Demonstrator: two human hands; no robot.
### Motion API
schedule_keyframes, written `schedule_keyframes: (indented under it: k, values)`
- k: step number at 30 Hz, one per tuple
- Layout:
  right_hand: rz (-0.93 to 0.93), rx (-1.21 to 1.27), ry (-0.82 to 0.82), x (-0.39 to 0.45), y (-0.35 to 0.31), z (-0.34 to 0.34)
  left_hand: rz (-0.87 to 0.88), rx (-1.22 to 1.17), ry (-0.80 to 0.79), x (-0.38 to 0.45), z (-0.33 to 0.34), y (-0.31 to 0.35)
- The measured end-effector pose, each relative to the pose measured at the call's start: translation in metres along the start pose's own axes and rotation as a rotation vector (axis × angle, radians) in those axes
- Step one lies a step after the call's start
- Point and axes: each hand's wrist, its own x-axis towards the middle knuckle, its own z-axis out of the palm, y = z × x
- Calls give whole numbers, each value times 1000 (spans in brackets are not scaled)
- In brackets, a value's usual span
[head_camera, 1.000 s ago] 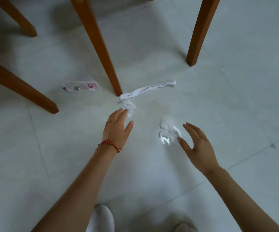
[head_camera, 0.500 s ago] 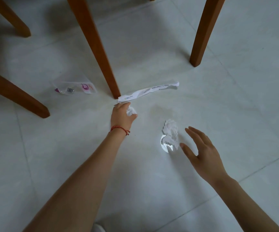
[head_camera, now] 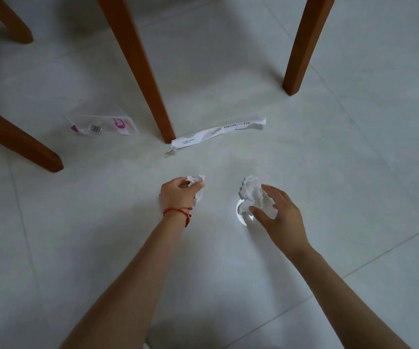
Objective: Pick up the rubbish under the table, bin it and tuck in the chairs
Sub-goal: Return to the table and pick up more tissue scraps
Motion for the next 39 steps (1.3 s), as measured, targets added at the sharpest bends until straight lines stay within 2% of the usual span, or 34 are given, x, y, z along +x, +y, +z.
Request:
schedule_keyframes:
  k: [4, 8, 16, 20, 23, 26, 32, 39]
  values:
    - [10, -36, -73, 15, -1, 6, -130, -151, -87, -9, -2, -10]
    - [-72, -142, -158, 25, 2, 12, -170, -251, -124, -16, -4, -17]
    - [-54, -50, -59, 35, 1, 33, -195, -302, -90, -18, -16, -25]
    - [130, 123, 2, 33, -5, 34, -199, -325, -78, -17, -17, -21]
    - [336, 429, -37, 24, -13, 26, -222, -328, -80, -19, -18, -16]
    - [467, 669, -67, 10, -22, 13, -234, -310, -102, -29, -21, -11]
    - [638, 794, -30, -16, -53, -22, -292, -363, -138, -77, -32, 15]
    - [639, 831, -37, -53, -115, -98, -299, -341, -173, -139, -77, 75]
